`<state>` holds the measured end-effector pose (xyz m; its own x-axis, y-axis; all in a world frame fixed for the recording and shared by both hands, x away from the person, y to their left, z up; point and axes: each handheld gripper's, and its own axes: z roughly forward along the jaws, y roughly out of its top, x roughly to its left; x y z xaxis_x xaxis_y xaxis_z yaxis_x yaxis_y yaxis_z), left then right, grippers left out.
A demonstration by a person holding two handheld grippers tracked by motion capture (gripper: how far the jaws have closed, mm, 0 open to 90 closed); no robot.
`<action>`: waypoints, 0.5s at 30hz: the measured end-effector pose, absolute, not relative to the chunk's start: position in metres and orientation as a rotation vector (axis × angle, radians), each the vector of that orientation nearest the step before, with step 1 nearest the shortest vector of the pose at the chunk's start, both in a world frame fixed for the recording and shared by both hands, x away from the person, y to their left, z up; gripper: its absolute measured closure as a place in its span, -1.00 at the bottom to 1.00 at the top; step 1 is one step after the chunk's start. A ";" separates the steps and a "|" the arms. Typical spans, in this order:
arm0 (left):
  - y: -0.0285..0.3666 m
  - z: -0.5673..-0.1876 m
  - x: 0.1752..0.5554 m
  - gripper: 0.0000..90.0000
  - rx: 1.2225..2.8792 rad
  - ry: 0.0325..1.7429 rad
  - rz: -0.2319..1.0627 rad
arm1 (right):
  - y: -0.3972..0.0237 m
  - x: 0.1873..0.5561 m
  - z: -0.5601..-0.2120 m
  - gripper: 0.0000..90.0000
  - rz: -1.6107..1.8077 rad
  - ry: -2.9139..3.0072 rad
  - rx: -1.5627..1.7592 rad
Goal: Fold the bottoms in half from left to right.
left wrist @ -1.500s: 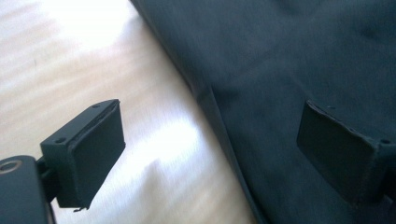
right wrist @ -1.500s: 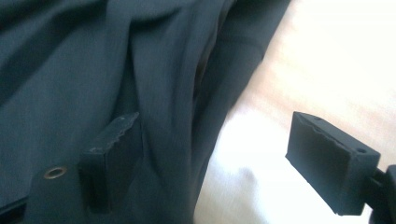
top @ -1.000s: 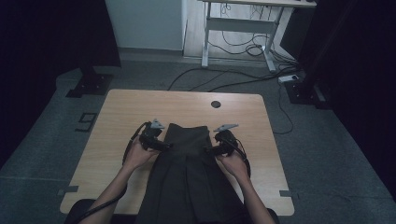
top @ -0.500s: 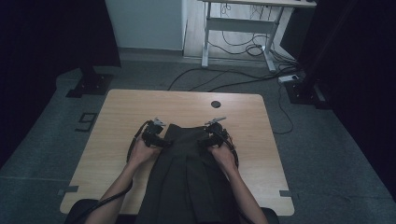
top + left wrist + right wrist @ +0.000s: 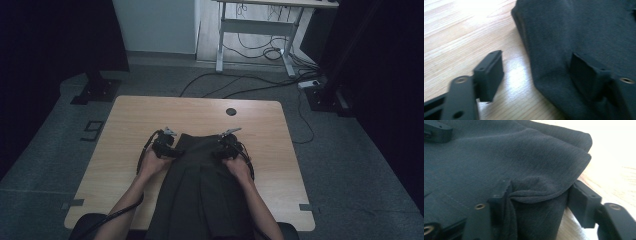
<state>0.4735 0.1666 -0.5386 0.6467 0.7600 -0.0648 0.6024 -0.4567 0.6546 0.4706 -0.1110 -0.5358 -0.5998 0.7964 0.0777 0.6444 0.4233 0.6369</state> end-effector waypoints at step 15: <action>0.165 -0.529 0.476 0.84 2.254 0.919 0.221 | -0.102 0.461 -0.525 0.61 0.917 2.492 1.172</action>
<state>0.4757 0.1651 -0.5293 0.7357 0.6707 -0.0940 0.5545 -0.5169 0.6522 0.4605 -0.1024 -0.5250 -0.6499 0.7585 0.0484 0.6089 0.4815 0.6304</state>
